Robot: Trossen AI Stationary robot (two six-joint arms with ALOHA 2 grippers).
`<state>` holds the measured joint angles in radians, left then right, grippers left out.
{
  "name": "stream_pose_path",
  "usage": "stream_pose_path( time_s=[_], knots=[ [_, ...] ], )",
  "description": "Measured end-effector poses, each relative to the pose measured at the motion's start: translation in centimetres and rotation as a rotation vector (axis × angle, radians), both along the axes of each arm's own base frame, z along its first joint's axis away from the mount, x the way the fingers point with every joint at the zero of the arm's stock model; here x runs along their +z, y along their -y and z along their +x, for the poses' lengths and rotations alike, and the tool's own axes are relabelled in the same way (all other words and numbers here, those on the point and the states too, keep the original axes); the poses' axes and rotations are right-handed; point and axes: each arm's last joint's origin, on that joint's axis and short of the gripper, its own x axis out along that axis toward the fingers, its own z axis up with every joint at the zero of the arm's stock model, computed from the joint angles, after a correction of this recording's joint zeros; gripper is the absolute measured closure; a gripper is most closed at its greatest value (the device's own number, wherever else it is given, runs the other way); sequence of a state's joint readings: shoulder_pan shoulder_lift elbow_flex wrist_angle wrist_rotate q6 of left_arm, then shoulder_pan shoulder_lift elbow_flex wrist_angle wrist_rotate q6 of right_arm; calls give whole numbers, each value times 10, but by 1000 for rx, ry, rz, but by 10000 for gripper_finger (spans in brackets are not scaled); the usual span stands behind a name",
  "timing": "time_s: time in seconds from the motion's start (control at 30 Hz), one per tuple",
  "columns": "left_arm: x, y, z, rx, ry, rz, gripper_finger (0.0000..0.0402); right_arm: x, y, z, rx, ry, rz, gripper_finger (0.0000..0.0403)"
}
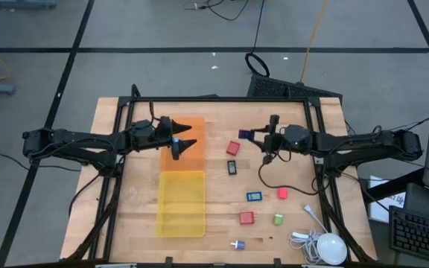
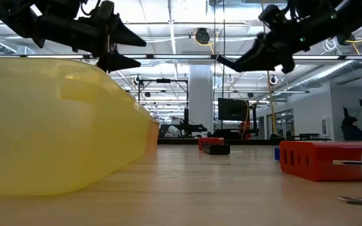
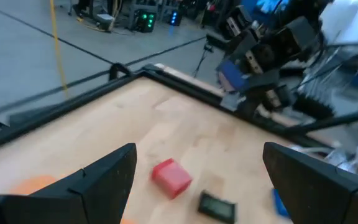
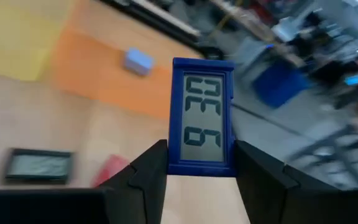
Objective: Sort adapters and digital timers
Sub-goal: Put the dark blue digital timer into the yellow bin
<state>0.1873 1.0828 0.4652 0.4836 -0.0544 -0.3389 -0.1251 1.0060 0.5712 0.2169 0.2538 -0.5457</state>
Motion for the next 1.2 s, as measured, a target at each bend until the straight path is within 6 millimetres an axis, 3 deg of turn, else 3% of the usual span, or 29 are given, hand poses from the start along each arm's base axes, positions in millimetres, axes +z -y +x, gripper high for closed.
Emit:
stream_pose_path(
  time_s=[0.33, 0.77, 1.2],
  knots=[
    [-10, 3, 40, -33, 239, -111, 54, -4, -15, 13, -108, -64, -251, 249],
    [-8, -5, 107, -38, 116, -90, 100, -9, -22, 29, -62, -38, -338, 251],
    [-4, -9, 143, -52, 120, -71, 99, -8, -22, 29, -64, -19, -322, 252]
  ],
)
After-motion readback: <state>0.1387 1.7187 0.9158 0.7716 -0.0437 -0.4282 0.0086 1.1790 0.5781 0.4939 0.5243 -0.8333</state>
